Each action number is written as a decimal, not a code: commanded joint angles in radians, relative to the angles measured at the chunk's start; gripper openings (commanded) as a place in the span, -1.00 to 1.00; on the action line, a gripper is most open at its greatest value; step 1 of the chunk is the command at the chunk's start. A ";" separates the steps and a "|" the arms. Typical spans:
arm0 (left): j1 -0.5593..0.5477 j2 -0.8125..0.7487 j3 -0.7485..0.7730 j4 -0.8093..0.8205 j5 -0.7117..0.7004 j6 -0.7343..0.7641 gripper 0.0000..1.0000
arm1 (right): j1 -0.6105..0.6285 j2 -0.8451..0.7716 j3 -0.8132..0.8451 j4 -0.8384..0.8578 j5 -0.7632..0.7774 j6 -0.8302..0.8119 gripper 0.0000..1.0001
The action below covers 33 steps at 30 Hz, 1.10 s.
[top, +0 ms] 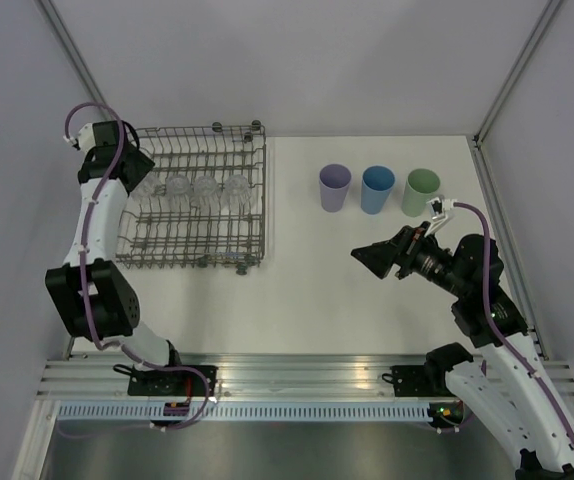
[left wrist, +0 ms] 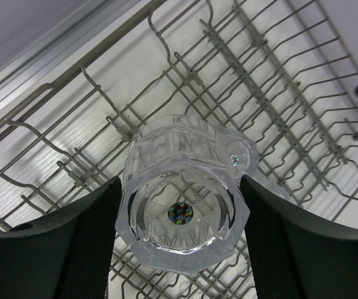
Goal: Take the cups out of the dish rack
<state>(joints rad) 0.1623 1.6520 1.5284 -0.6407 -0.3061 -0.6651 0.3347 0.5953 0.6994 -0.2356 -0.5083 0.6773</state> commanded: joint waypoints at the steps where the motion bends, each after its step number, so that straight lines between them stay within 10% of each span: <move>1: 0.005 -0.138 -0.031 0.055 -0.013 0.012 -0.95 | 0.003 0.003 -0.003 0.062 -0.029 0.005 0.96; 18: -0.064 -0.524 -0.419 0.596 1.128 -0.347 -0.95 | 0.007 0.080 -0.044 0.541 -0.314 0.149 0.90; 33: -0.504 -0.505 -0.774 1.265 1.147 -0.795 -0.95 | 0.187 0.244 -0.089 0.772 -0.154 0.119 0.64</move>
<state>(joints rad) -0.2817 1.1465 0.7788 0.4156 0.8570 -1.3308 0.5053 0.8291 0.6239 0.4099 -0.7063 0.8104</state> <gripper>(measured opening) 0.756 0.828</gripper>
